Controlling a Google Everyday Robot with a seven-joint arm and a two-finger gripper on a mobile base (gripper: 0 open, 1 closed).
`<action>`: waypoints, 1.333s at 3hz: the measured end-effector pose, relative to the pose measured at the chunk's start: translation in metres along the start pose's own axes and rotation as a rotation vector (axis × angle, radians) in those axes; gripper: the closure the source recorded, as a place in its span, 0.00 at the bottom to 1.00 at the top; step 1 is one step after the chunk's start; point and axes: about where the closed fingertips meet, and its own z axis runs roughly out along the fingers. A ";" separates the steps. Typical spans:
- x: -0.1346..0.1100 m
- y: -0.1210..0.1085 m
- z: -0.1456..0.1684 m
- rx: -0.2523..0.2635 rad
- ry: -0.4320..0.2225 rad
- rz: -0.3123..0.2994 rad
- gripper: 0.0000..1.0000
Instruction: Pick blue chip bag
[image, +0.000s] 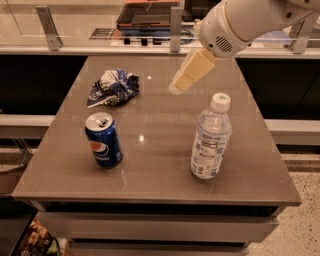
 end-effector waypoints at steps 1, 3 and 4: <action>-0.006 0.010 0.030 -0.036 0.018 -0.014 0.00; -0.016 0.037 0.085 -0.096 -0.019 -0.011 0.00; -0.030 0.042 0.106 -0.098 -0.061 -0.027 0.00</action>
Offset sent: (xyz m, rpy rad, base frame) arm 0.0131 0.0747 -0.0760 0.0206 0.1019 0.0843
